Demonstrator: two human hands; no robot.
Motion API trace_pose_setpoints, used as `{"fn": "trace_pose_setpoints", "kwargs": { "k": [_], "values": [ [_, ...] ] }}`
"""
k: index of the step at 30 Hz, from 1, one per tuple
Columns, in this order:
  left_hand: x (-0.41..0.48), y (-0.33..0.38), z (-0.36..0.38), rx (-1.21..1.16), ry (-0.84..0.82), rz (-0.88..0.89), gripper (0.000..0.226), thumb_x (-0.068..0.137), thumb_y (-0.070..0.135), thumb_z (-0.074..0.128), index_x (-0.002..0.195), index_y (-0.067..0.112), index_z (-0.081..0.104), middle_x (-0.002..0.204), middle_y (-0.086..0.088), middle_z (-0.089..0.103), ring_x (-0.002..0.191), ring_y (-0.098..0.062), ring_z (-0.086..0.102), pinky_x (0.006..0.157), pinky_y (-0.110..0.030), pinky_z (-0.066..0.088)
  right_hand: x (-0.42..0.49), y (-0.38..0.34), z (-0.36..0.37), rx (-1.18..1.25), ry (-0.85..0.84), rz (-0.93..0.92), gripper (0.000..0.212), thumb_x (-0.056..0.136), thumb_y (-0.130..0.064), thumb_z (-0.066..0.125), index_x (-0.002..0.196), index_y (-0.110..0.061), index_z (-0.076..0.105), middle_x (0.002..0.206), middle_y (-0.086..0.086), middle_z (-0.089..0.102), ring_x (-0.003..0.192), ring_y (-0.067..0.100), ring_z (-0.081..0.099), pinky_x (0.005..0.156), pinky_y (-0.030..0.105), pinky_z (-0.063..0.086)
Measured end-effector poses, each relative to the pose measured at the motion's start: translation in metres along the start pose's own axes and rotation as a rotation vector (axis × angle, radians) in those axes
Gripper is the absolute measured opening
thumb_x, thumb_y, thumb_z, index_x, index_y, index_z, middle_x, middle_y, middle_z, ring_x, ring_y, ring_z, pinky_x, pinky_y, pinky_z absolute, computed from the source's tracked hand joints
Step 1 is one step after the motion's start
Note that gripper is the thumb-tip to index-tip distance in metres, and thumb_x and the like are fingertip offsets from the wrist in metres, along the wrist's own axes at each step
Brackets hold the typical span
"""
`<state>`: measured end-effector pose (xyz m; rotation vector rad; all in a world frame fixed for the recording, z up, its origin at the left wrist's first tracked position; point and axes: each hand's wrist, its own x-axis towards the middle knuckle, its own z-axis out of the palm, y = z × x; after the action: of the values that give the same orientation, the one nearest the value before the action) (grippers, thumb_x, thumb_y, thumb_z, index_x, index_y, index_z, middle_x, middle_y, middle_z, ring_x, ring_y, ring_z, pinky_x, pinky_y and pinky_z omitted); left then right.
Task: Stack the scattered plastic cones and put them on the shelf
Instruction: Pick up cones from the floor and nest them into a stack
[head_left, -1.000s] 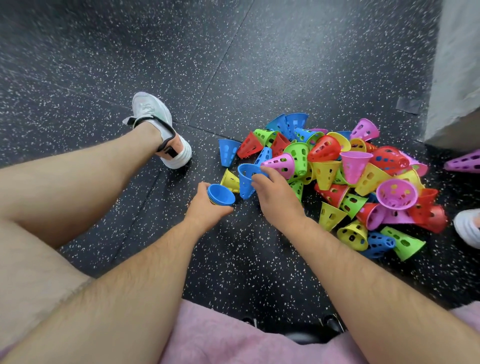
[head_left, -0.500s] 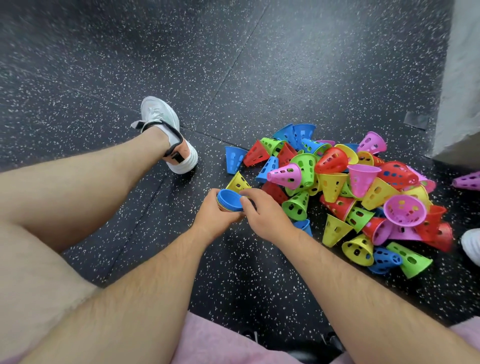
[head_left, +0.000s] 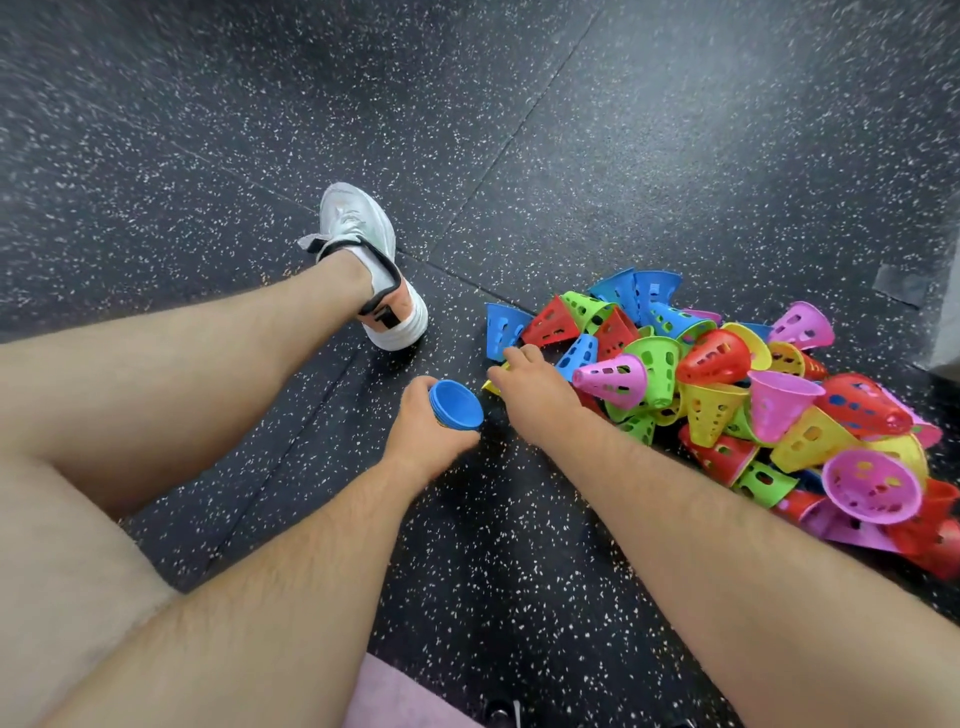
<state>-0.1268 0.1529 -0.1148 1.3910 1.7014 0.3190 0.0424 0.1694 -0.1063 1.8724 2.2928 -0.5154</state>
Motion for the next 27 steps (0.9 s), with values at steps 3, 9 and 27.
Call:
{"fn": "trace_pose_setpoints", "kwargs": {
  "k": [3, 9, 27],
  "values": [
    [0.005, -0.004, 0.000, 0.062, 0.005, 0.037, 0.074, 0.067, 0.027, 0.093, 0.125, 0.024, 0.048, 0.123, 0.004, 0.044, 0.106, -0.013, 0.054, 0.091, -0.030, 0.044, 0.002, 0.004, 0.005, 0.123, -0.015, 0.050, 0.035, 0.092, 0.001, 0.052, 0.124, -0.012, 0.054, 0.127, 0.011, 0.043, 0.121, 0.031, 0.040, 0.086, 0.041, 0.048],
    [0.009, -0.004, 0.009, 0.044, 0.058, 0.056, 0.077, 0.062, 0.037, 0.097, 0.117, 0.024, 0.046, 0.118, 0.004, 0.052, 0.103, -0.017, 0.055, 0.084, -0.033, 0.044, -0.013, 0.016, 0.013, 0.504, 0.349, 0.067, 0.012, 0.104, -0.020, 0.047, 0.108, -0.011, 0.054, 0.111, 0.008, 0.051, 0.101, 0.029, 0.050, 0.084, 0.041, 0.044],
    [0.034, 0.013, 0.022, -0.143, 0.049, 0.069, 0.057, 0.069, 0.024, 0.087, 0.112, 0.032, 0.051, 0.103, 0.011, 0.067, 0.092, -0.011, 0.065, 0.068, -0.023, 0.045, -0.017, 0.008, -0.008, 0.829, 0.101, 0.067, 0.048, 0.086, -0.027, 0.063, 0.132, -0.029, 0.050, 0.118, -0.006, 0.060, 0.102, 0.006, 0.052, 0.086, 0.008, 0.036]
  ]
}}
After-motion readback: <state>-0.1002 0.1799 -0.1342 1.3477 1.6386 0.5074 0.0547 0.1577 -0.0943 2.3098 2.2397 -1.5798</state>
